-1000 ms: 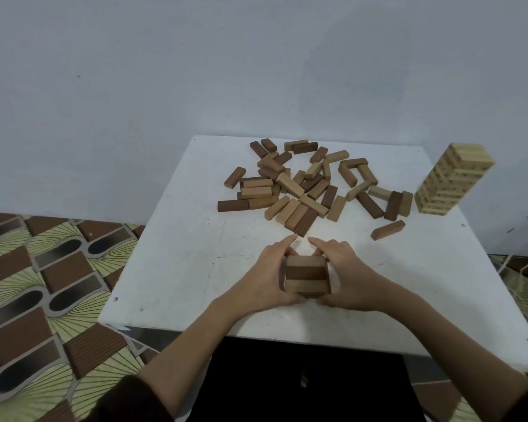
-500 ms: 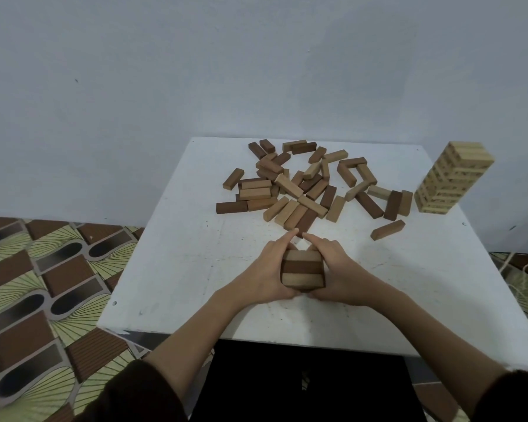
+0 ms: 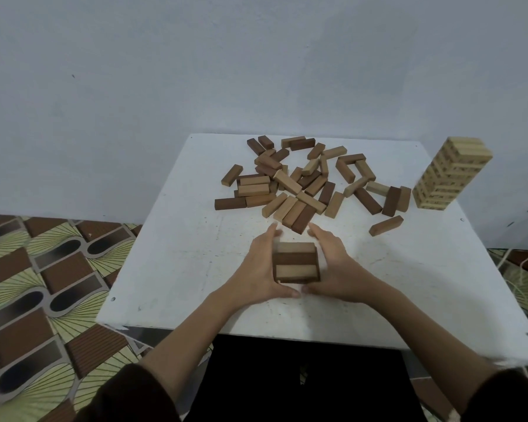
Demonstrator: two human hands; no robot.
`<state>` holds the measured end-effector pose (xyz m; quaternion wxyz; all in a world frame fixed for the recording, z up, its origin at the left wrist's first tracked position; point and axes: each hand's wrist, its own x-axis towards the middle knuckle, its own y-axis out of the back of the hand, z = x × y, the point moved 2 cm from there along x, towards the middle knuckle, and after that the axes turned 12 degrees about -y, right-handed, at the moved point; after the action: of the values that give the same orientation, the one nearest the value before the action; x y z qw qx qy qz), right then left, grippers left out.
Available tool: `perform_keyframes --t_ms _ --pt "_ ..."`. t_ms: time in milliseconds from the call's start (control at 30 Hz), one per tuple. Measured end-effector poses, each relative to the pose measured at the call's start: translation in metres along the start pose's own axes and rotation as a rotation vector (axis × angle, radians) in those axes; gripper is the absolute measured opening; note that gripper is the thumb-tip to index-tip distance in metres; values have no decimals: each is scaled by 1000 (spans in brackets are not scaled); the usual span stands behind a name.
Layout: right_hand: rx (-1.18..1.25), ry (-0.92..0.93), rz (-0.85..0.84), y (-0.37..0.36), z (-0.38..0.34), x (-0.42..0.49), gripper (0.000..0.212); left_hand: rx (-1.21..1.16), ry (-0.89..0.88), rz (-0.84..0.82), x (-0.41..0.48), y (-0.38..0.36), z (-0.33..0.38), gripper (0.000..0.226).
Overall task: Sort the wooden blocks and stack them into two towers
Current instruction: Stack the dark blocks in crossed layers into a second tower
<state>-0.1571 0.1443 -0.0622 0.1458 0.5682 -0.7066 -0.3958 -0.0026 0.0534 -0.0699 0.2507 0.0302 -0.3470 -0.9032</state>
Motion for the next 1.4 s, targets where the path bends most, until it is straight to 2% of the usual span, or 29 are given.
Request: perform_keyframes --t_ms 200,400,633,800,1067,1300,1400 --pt "-230 -113 151 -10 3 -19 116 325 19 -57 -12 -8 3 133" --pt "-520 -50 212 -22 11 -17 121 527 47 -111 -9 -17 0 134" --pt "-566 -84 198 -25 9 -17 110 568 78 -127 -6 -20 -1 132" --pt "-575 -119 205 -27 10 -17 101 611 71 -152 -5 -23 -6 141" --pt "-613 -158 206 -29 12 -16 98 661 68 -171 -3 -25 -7 134" --pt "-628 -53 190 -26 16 -15 108 668 71 -178 -3 -24 -7 135" --pt "-665 -36 190 -23 18 -17 100 694 58 -169 -5 -25 -7 139"
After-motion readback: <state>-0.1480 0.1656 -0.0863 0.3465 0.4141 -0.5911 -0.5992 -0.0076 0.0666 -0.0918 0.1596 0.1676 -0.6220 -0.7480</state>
